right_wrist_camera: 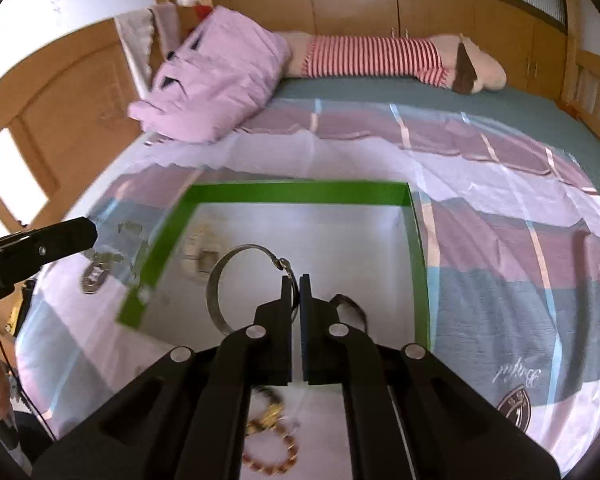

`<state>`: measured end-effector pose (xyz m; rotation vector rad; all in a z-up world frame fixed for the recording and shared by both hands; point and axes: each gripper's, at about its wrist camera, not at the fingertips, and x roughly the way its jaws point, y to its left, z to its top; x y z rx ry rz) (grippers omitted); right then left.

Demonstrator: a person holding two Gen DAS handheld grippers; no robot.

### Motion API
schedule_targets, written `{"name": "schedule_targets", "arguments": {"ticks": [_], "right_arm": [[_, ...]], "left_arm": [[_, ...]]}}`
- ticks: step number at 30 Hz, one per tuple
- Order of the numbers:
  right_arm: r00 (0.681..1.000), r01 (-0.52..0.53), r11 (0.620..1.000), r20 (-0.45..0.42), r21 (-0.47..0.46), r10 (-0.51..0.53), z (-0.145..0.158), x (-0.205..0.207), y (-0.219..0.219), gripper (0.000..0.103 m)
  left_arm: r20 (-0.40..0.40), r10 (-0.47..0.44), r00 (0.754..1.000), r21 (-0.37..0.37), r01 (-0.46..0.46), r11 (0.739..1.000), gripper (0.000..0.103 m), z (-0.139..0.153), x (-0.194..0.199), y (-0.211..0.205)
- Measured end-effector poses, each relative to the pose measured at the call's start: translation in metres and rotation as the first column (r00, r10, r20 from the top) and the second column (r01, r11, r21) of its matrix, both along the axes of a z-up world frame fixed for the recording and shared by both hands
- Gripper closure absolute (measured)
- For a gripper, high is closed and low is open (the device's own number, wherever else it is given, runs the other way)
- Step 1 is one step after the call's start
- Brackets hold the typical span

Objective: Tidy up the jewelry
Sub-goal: 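Lower the silver bangle and chain into the green box and open both tools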

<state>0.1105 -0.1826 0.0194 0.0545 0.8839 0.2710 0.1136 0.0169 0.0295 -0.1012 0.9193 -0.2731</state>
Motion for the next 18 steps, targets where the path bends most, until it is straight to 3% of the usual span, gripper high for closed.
{"name": "schedule_targets", "arguments": {"ticks": [3,5,6,8,9,11,15,18], "right_arm": [[0.998,0.014,0.999,-0.057,-0.042,-0.016,-0.018,0.006,0.002,0.098],[0.998,0.019,0.998,-0.059,-0.059,-0.022,-0.018,0.003,0.003,0.076],[0.999,0.019,0.999,-0.049,-0.047,-0.021,-0.014,-0.001,0.002,0.073],[0.999,0.017,1.0,-0.036,-0.005,-0.017,-0.005,-0.01,-0.001,0.072],[0.999,0.012,1.0,-0.035,0.028,-0.011,0.0,-0.018,-0.004,0.071],[0.999,-0.003,0.996,-0.049,0.089,0.007,0.006,-0.038,-0.011,0.06],[0.995,-0.049,0.994,-0.085,0.099,0.058,0.001,-0.061,-0.011,0.057],[0.986,-0.07,0.997,-0.147,0.028,0.073,-0.024,-0.067,-0.005,0.058]], "left_arm": [[-0.01,0.023,1.0,0.019,-0.023,1.0,0.091,-0.004,-0.001,0.006],[-0.011,0.018,1.0,-0.004,-0.018,1.0,0.09,0.001,-0.014,0.01],[-0.009,0.013,1.0,-0.009,-0.013,1.0,0.089,0.003,-0.023,0.011],[-0.004,-0.013,1.0,-0.009,0.013,1.0,0.072,0.004,-0.051,0.011],[-0.008,-0.028,1.0,-0.004,0.028,1.0,0.069,0.001,-0.065,0.01],[-0.032,-0.055,0.998,0.001,0.055,0.998,0.068,-0.014,-0.086,0.008],[-0.144,-0.092,0.985,0.011,0.095,0.995,0.069,-0.05,-0.097,-0.004],[-0.148,-0.098,0.984,0.041,0.106,0.994,0.068,-0.056,-0.095,-0.012]]}}
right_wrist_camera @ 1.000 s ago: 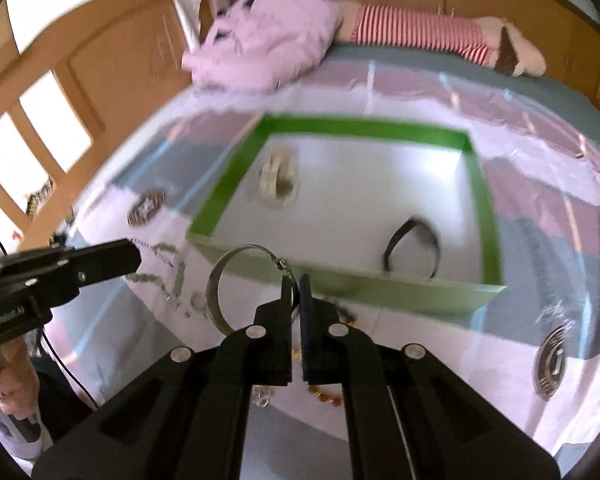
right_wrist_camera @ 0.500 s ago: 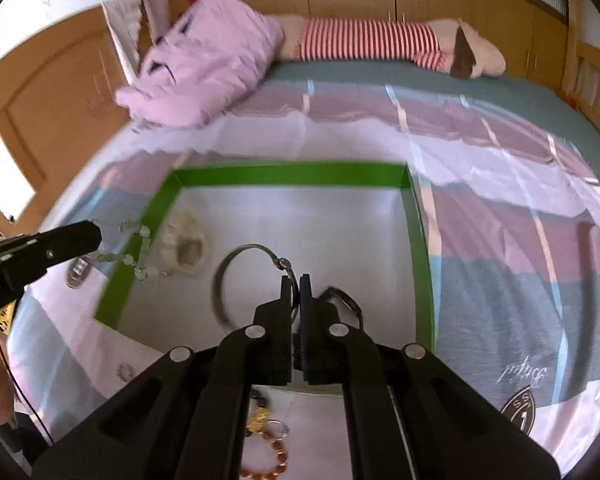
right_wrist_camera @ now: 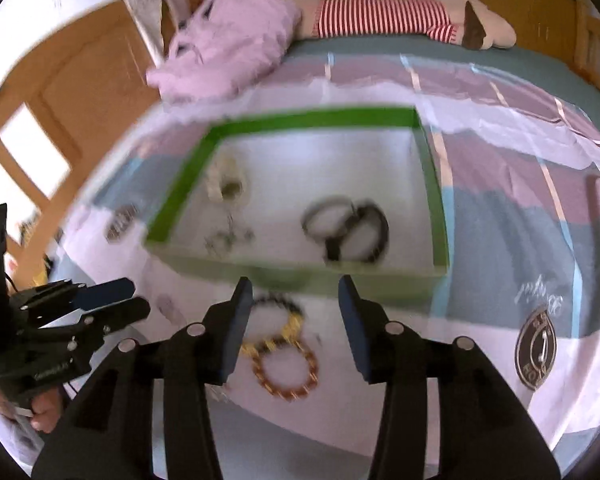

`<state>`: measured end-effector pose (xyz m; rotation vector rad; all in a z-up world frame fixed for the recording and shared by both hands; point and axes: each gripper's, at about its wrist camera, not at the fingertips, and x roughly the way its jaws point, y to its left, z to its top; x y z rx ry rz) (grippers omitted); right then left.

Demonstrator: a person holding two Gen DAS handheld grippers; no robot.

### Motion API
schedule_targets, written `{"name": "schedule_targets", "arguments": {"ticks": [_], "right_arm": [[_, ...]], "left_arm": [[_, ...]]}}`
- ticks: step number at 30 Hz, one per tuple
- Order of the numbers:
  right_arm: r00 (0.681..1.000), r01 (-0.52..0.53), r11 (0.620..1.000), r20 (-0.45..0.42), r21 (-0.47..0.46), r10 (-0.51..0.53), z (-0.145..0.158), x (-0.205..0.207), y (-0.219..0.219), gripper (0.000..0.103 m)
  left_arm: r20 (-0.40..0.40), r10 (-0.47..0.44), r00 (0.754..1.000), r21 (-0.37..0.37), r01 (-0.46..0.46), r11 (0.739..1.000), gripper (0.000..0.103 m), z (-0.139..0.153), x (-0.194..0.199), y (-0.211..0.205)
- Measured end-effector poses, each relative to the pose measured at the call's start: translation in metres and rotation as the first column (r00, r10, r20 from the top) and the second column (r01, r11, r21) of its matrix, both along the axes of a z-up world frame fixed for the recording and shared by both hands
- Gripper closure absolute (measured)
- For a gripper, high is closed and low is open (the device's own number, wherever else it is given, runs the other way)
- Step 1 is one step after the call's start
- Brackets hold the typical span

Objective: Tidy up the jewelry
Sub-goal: 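Lower the silver bangle and chain into the green box and open both tools, then move the right tool to the red-bead bracelet while the left tool approaches the black-bead bracelet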

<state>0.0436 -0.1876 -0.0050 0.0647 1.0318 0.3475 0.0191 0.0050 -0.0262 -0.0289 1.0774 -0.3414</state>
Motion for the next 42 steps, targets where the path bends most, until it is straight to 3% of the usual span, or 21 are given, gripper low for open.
{"name": "schedule_targets", "arguments": {"ticks": [3,5,7,11,13,19,25,30,32,36,38,42], "right_arm": [[0.995,-0.039,0.997,-0.091,-0.061,0.033,-0.029,0.0,0.011,0.058],[0.99,-0.07,0.991,-0.132,-0.115,0.054,-0.045,-0.002,0.02,0.069],[0.983,-0.091,0.986,-0.171,-0.138,0.066,-0.057,-0.005,0.027,0.069],[0.979,-0.122,0.969,-0.187,-0.214,0.082,-0.065,-0.013,0.03,0.088],[0.979,-0.116,0.96,-0.192,-0.257,0.067,-0.064,-0.016,0.022,0.093],[0.983,-0.031,0.971,-0.185,-0.239,-0.014,-0.06,-0.016,-0.012,0.093],[0.985,-0.006,0.975,-0.171,-0.22,-0.033,-0.054,-0.015,-0.02,0.083],[0.987,-0.001,0.977,-0.159,-0.212,-0.034,-0.05,-0.012,-0.021,0.083],[0.986,0.001,0.976,-0.16,-0.217,-0.037,-0.053,-0.006,-0.021,0.083],[0.983,-0.008,0.973,-0.178,-0.232,-0.035,-0.062,-0.009,-0.014,0.079],[0.984,-0.01,0.972,-0.174,-0.236,-0.032,-0.063,-0.01,-0.013,0.076],[0.984,-0.016,0.971,-0.175,-0.238,-0.026,-0.063,-0.009,-0.01,0.075]], "left_arm": [[-0.007,-0.002,1.0,-0.018,0.002,1.0,0.064,-0.002,0.002,0.001],[-0.012,-0.011,1.0,-0.022,0.011,1.0,0.064,-0.004,0.003,0.0],[-0.024,-0.016,1.0,-0.029,0.016,0.999,0.064,-0.008,0.006,-0.005],[-0.05,-0.02,0.999,-0.034,0.018,0.999,0.064,-0.021,0.015,-0.016],[-0.068,-0.011,0.998,-0.031,0.008,0.999,0.064,-0.028,0.02,-0.02],[-0.146,0.022,0.989,0.009,-0.021,1.0,0.065,-0.052,0.025,-0.023],[-0.144,0.048,0.988,0.101,-0.033,0.994,0.072,-0.042,0.011,-0.011],[-0.066,0.059,0.996,0.0,-0.059,0.998,0.069,-0.026,0.02,-0.009],[-0.06,0.059,0.996,-0.009,-0.06,0.998,0.068,-0.03,0.029,-0.017],[-0.078,0.051,0.996,0.11,-0.042,0.993,0.072,-0.056,0.036,-0.031],[-0.073,0.044,0.996,0.151,-0.032,0.988,0.091,-0.053,0.033,-0.034],[-0.166,0.029,0.986,0.198,0.005,0.98,0.093,-0.05,0.011,-0.023]]}}
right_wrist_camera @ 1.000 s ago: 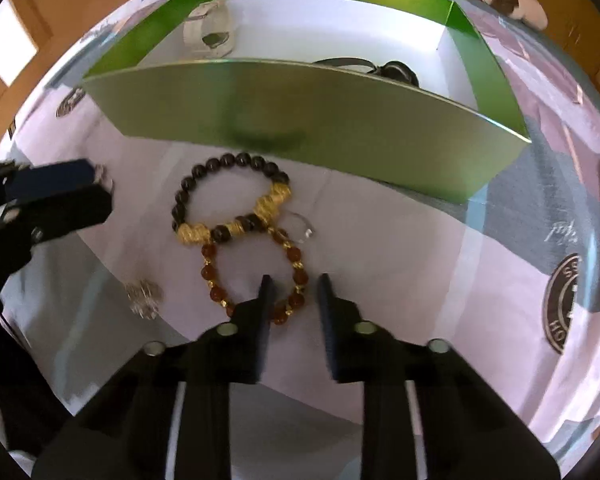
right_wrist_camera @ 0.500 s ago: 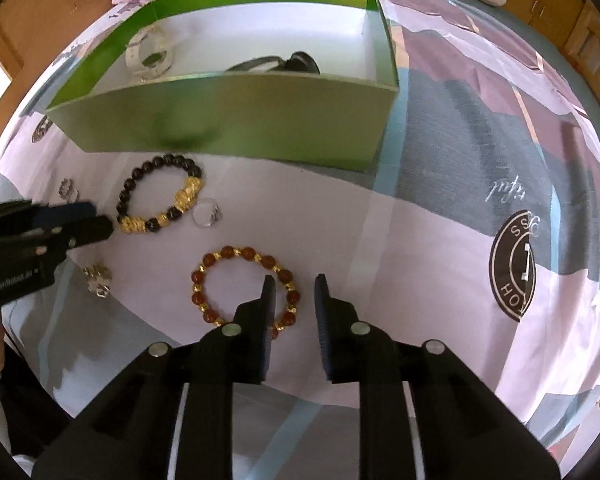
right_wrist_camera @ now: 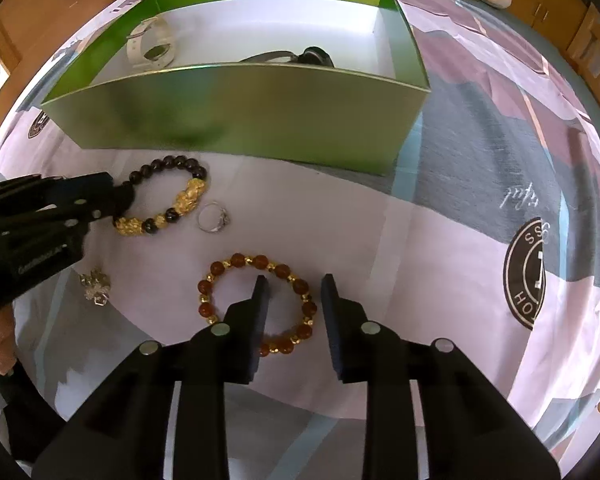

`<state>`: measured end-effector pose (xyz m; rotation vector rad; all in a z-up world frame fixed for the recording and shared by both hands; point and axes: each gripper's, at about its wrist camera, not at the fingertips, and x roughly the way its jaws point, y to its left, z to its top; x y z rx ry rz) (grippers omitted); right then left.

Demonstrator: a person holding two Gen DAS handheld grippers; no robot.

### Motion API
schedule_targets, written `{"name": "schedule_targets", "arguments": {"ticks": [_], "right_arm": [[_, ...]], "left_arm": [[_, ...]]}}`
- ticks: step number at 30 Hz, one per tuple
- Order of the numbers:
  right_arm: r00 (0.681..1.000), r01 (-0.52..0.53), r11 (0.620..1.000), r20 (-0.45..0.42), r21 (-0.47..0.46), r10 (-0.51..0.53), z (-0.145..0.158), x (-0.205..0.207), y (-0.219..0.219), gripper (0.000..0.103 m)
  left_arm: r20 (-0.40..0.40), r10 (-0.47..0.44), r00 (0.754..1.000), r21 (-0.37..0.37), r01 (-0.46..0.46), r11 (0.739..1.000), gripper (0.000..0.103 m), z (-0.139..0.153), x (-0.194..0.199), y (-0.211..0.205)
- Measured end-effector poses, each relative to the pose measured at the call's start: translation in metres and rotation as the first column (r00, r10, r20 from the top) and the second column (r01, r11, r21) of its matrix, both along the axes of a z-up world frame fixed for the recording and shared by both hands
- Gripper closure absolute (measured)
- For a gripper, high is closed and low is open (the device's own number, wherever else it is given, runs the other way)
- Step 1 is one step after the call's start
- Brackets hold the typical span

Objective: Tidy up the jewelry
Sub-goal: 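Move the right tool to the red-bead bracelet while the left tool approaches the black-bead bracelet, then grasp the black-bead gold-charm bracelet with the left tool while the right tool grasps the red-bead bracelet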

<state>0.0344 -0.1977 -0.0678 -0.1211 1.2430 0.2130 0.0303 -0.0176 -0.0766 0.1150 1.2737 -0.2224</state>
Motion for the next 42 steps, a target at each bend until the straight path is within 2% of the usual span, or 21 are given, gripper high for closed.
{"name": "schedule_targets", "arguments": {"ticks": [2,6,8,9,16,21,27,30,39,42], "right_arm": [[1.0,0.0,1.0,0.0,0.001,0.0,0.0,0.0,0.0,0.075],[1.0,-0.001,1.0,-0.002,0.002,0.001,-0.001,-0.004,-0.003,0.072],[1.0,-0.001,1.0,-0.002,-0.002,0.001,-0.002,0.0,0.0,0.07],[1.0,-0.001,1.0,-0.002,-0.005,0.001,-0.002,0.0,0.001,0.07],[1.0,-0.005,1.0,0.007,-0.024,0.005,-0.005,-0.002,0.006,0.067],[1.0,-0.005,1.0,0.013,-0.026,0.005,-0.006,-0.005,0.01,0.066],[1.0,0.006,1.0,0.02,-0.024,-0.005,-0.008,-0.004,0.012,0.06],[0.999,0.005,1.0,0.036,-0.029,-0.004,-0.006,-0.006,0.013,0.058],[0.999,0.002,0.999,0.046,-0.05,0.0,-0.005,-0.009,0.019,0.056],[0.999,0.006,0.998,0.048,-0.058,-0.004,-0.005,-0.01,0.02,0.052]], "left_arm": [[-0.016,-0.016,1.0,0.026,0.016,1.0,0.093,0.003,-0.011,0.006],[0.031,0.001,1.0,0.004,-0.001,1.0,0.091,0.01,-0.012,0.01],[0.045,0.002,0.999,0.019,-0.003,1.0,0.073,0.008,-0.01,0.008],[0.042,0.0,0.999,0.032,-0.002,0.999,0.072,0.007,-0.009,0.005],[0.059,-0.007,0.998,0.089,0.002,0.996,0.072,0.001,-0.012,-0.004],[0.048,0.009,0.999,0.068,-0.012,0.998,0.07,0.001,-0.011,0.002],[0.043,0.032,0.999,0.044,-0.034,0.998,0.07,0.002,-0.009,0.007],[0.052,0.021,0.998,0.063,-0.025,0.998,0.07,0.001,-0.011,0.003],[0.051,0.028,0.998,0.058,-0.031,0.998,0.068,0.001,-0.009,0.001],[0.05,0.03,0.998,0.056,-0.033,0.998,0.067,0.001,-0.009,0.002]]}}
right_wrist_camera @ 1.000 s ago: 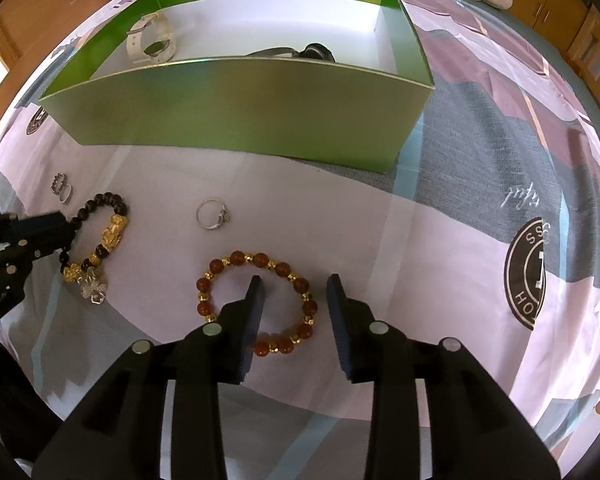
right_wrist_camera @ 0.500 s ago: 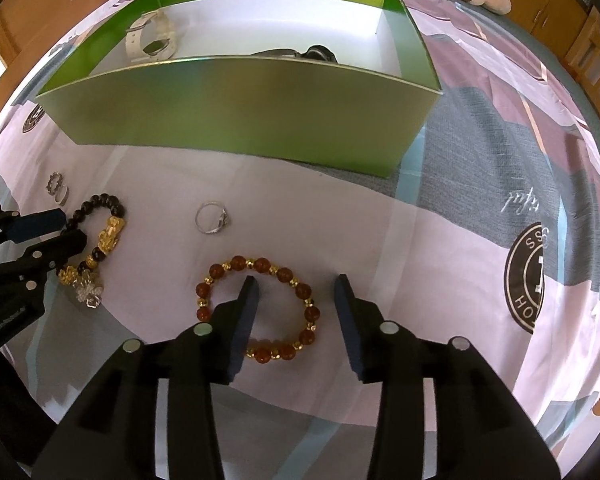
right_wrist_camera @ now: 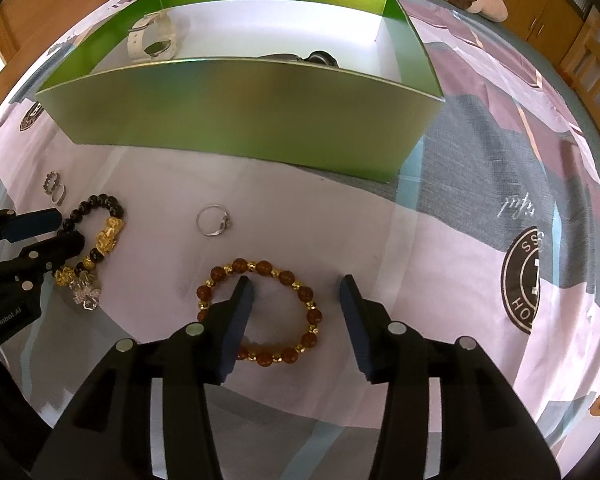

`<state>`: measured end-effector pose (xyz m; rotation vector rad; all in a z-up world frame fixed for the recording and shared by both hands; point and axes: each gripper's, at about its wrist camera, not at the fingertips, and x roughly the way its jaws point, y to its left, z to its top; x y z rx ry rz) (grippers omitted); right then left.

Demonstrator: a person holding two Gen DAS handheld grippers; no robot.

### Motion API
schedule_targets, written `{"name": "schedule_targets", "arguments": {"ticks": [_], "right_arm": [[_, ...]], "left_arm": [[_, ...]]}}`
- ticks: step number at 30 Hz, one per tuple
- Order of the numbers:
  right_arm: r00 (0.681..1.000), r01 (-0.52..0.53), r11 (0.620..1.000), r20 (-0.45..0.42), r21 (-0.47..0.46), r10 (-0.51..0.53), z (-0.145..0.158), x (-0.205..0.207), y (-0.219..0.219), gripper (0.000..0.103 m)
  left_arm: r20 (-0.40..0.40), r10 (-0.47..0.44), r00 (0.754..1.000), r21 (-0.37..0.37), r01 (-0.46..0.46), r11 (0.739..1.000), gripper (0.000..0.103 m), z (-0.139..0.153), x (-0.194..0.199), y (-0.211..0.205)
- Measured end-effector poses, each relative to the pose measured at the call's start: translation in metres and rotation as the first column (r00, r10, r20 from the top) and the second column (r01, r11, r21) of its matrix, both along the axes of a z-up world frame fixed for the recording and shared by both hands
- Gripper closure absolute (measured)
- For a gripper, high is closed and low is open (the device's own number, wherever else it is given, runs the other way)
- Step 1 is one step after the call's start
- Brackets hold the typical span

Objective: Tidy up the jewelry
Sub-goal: 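Grasp the black-bead gold-charm bracelet with the left tool while the right tool grasps the red-bead bracelet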

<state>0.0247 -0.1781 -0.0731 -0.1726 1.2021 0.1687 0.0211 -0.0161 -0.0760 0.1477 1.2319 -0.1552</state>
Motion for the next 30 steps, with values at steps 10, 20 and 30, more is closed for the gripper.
{"name": "schedule_targets", "arguments": {"ticks": [10,20,30], "right_arm": [[1.0,0.0,1.0,0.001,0.003,0.0,-0.002,0.003,-0.008,0.051],[1.0,0.009,1.0,0.0,-0.005,-0.009,-0.002,0.004,-0.009,0.045],[1.0,0.012,1.0,-0.01,0.005,-0.012,-0.003,0.001,-0.017,0.042]], "left_arm": [[0.004,-0.003,1.0,-0.003,0.003,1.0,0.064,0.0,-0.001,-0.002],[-0.002,0.009,1.0,-0.028,-0.009,1.0,0.048,-0.001,0.001,0.0],[0.008,0.004,1.0,-0.014,-0.004,1.0,0.048,-0.002,0.0,-0.002]]}}
